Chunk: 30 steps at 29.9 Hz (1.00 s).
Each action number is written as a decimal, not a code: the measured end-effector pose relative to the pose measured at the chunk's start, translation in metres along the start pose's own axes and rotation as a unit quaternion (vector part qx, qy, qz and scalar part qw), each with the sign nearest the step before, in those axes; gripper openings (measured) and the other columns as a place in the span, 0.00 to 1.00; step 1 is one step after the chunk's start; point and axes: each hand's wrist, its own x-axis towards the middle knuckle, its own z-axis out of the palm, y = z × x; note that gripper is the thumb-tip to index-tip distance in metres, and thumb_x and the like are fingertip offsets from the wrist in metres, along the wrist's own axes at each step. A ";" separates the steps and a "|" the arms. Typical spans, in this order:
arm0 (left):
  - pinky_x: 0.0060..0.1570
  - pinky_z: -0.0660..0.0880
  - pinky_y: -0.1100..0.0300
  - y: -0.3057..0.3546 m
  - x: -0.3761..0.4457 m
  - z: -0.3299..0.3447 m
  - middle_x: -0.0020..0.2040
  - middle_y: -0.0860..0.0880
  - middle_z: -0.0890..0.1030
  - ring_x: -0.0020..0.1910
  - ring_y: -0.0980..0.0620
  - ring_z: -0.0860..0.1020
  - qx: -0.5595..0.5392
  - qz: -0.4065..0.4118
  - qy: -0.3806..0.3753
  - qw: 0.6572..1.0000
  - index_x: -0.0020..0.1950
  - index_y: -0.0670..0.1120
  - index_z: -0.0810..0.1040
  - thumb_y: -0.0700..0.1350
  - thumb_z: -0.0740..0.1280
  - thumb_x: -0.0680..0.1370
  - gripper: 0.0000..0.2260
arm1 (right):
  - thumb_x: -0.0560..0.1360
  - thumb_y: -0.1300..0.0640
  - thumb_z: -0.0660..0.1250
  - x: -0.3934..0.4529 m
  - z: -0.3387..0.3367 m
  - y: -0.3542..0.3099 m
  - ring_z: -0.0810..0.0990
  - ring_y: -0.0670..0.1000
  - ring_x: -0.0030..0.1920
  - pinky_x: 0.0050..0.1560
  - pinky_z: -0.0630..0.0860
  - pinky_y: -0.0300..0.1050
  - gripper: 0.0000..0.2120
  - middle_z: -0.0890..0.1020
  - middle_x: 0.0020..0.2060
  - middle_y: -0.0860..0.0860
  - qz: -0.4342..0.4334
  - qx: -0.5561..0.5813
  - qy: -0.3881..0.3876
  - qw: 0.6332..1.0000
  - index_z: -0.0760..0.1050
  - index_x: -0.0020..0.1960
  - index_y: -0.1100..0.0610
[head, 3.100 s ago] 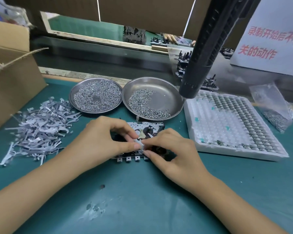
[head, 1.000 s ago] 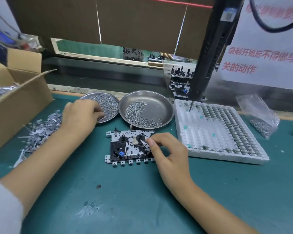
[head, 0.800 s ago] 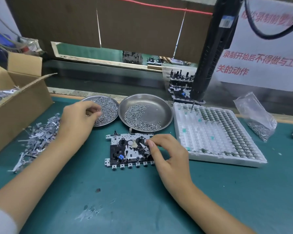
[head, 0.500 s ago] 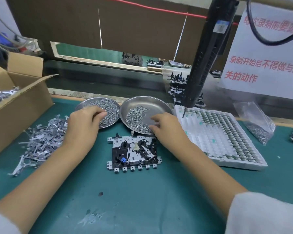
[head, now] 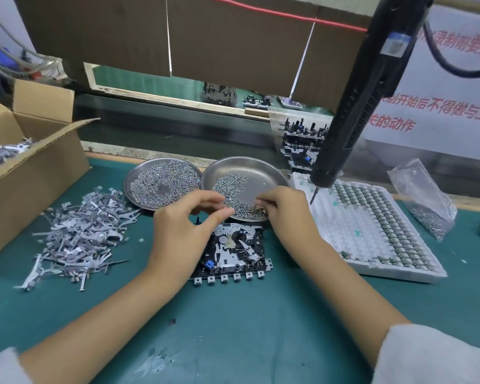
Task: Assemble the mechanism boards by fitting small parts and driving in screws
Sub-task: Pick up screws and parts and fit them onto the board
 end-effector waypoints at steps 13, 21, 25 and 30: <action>0.41 0.71 0.77 0.003 -0.010 0.006 0.37 0.57 0.83 0.40 0.63 0.81 -0.036 0.036 -0.016 0.999 0.48 0.50 0.82 0.42 0.77 0.67 0.12 | 0.72 0.66 0.71 -0.041 -0.013 -0.027 0.80 0.44 0.34 0.39 0.77 0.35 0.07 0.84 0.32 0.49 0.070 0.461 0.017 0.885 0.82 0.40 0.56; 0.35 0.72 0.74 0.005 -0.013 0.008 0.38 0.60 0.83 0.32 0.59 0.81 -0.054 0.036 -0.039 0.997 0.49 0.54 0.81 0.44 0.77 0.67 0.13 | 0.72 0.64 0.71 -0.051 -0.009 -0.029 0.81 0.46 0.38 0.43 0.77 0.40 0.04 0.84 0.36 0.52 0.097 0.485 0.010 0.869 0.82 0.41 0.57; 0.37 0.73 0.74 0.005 -0.012 0.007 0.37 0.60 0.83 0.34 0.60 0.81 -0.052 0.040 -0.040 0.997 0.49 0.53 0.81 0.43 0.77 0.67 0.13 | 0.72 0.64 0.70 -0.052 -0.007 -0.031 0.82 0.53 0.42 0.48 0.80 0.48 0.03 0.84 0.39 0.58 0.103 0.506 -0.001 0.856 0.82 0.43 0.59; 0.35 0.76 0.69 0.006 -0.012 0.006 0.37 0.57 0.84 0.33 0.57 0.82 -0.077 0.021 -0.047 0.996 0.49 0.53 0.81 0.44 0.77 0.67 0.13 | 0.71 0.63 0.71 -0.052 -0.006 -0.029 0.83 0.52 0.41 0.44 0.79 0.41 0.02 0.84 0.38 0.56 0.114 0.548 -0.016 0.829 0.82 0.42 0.58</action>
